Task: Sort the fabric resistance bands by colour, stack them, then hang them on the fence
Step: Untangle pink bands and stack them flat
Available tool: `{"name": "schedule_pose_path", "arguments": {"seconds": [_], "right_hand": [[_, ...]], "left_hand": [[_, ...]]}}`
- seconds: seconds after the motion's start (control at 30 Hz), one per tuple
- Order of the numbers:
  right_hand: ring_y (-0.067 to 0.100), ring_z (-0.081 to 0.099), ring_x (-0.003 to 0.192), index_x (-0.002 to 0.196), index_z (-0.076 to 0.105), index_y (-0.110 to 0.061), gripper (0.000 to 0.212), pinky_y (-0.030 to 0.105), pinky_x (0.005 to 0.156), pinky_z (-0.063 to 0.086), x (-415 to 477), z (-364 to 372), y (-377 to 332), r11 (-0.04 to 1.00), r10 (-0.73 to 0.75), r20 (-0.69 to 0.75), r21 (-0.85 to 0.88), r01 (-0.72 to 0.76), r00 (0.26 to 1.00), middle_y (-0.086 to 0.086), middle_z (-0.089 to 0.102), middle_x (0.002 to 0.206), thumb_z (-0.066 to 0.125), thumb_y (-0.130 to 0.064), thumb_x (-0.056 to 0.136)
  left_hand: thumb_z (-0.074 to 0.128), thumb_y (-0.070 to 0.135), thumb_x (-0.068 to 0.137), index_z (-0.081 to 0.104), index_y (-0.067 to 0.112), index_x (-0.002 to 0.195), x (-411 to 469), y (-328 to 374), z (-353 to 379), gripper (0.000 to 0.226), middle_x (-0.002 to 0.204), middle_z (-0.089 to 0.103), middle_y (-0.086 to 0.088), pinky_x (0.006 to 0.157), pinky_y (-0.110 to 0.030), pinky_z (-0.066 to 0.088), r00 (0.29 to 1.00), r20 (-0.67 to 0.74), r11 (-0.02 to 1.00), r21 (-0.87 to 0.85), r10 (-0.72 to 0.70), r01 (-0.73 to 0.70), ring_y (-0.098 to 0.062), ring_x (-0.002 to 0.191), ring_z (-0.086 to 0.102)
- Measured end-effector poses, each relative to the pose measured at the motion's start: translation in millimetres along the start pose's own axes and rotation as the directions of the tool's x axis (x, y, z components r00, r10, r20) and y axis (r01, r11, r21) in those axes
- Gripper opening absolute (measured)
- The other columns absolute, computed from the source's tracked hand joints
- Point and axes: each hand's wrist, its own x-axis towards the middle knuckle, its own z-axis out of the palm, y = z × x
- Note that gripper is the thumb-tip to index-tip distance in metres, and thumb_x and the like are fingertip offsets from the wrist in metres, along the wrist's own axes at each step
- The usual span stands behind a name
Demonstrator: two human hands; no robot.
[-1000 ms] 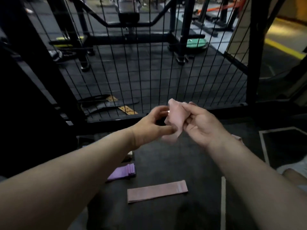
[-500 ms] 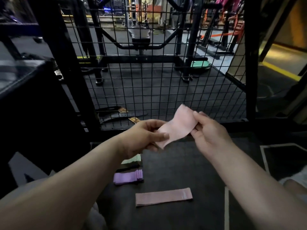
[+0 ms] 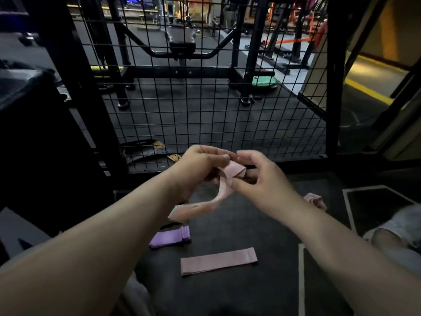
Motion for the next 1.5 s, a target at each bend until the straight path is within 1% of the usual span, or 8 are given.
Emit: {"name": "schedule_pose_path", "arguments": {"seconds": [0.23,0.37,0.47,0.6,0.77,0.93,1.17,1.5], "right_hand": [[0.003,0.067,0.093,0.103,0.071,-0.029,0.016,0.034,0.083,0.056,7,5,7,0.992,-0.123,-0.208,-0.067,0.111,0.97,-0.012,0.072,0.097,0.069,-0.021,0.09],[0.01,0.067,0.077,0.09,0.071,-0.017,0.015,0.031,0.069,0.054,8,-3,0,0.999,0.008,-0.279,0.041,0.004,0.96,0.004,0.072,0.084,0.063,-0.028,0.095],[0.033,0.071,0.09,0.093,0.07,-0.009,0.019,0.047,0.08,0.06,10,-11,-9,0.94,0.203,-0.246,0.319,-0.119,0.948,0.019,0.073,0.093,0.059,-0.024,0.098],[0.029,0.072,0.097,0.103,0.066,-0.007,0.014,0.041,0.083,0.059,15,-24,-23,0.679,0.339,-0.055,0.705,-0.204,0.939,0.015,0.074,0.101,0.054,-0.011,0.098],[0.025,0.07,0.099,0.111,0.063,-0.001,0.024,0.039,0.09,0.057,15,-35,-27,0.55,0.343,0.028,0.805,-0.225,0.939,0.014,0.072,0.105,0.047,-0.009,0.095],[0.028,0.069,0.108,0.122,0.06,-0.009,0.033,0.042,0.091,0.054,11,-40,-28,0.634,0.359,0.087,0.708,-0.312,0.929,0.013,0.072,0.115,0.049,-0.024,0.094],[0.02,0.074,0.085,0.12,0.062,-0.009,0.025,0.034,0.065,0.059,16,-43,-28,0.649,0.439,-0.094,0.721,-0.243,0.893,0.01,0.075,0.104,0.057,-0.022,0.099],[0.025,0.071,0.1,0.125,0.057,-0.015,0.026,0.05,0.08,0.058,19,-91,-22,0.516,0.527,-0.212,0.849,-0.111,0.823,0.01,0.073,0.106,0.049,-0.021,0.102]], "left_hand": [[0.05,0.008,0.096,0.071,-0.001,0.107,0,8,0,0.025,0.086,0.07,-0.019,0.057,-0.029,0.04,0.997,0.071,0.998,-0.053,-0.035,0.039,-0.022,0.068,0.066],[0.055,0.023,0.083,0.074,0.009,0.098,3,6,1,0.028,0.077,0.061,-0.003,0.06,-0.031,0.038,0.999,0.03,0.999,0.001,-0.04,0.04,-0.019,0.069,0.051],[0.048,0.014,0.063,0.073,0.007,0.101,4,4,0,0.046,0.095,0.067,-0.009,0.081,-0.036,0.04,1.0,0.03,1.0,-0.013,0.005,-0.004,-0.027,0.089,0.053],[0.046,0.001,0.063,0.059,-0.012,0.118,2,3,4,0.058,0.126,0.06,-0.03,0.108,-0.04,0.041,0.972,0.233,0.999,0.024,0.035,-0.042,-0.037,0.118,0.057],[0.052,-0.006,0.087,0.055,-0.019,0.11,1,-5,6,0.027,0.103,0.063,-0.027,0.091,-0.038,0.049,0.968,0.248,0.997,0.071,-0.045,0.028,-0.036,0.093,0.063],[0.059,0.002,0.093,0.061,0.001,0.088,1,-3,2,0.005,0.073,0.059,-0.008,0.059,-0.024,0.045,0.982,0.188,0.994,0.11,-0.025,0.004,-0.014,0.061,0.054],[0.077,0.003,0.075,0.066,-0.001,0.095,-1,-6,0,0.023,0.092,0.067,-0.017,0.084,-0.039,0.054,0.969,0.243,0.98,0.2,-0.038,-0.012,-0.026,0.084,0.064],[0.087,0.011,0.071,0.074,0.011,0.092,-6,-8,-8,0.025,0.087,0.075,-0.005,0.082,-0.043,0.06,0.947,0.205,0.793,0.604,-0.247,0.076,-0.023,0.082,0.072]]}}
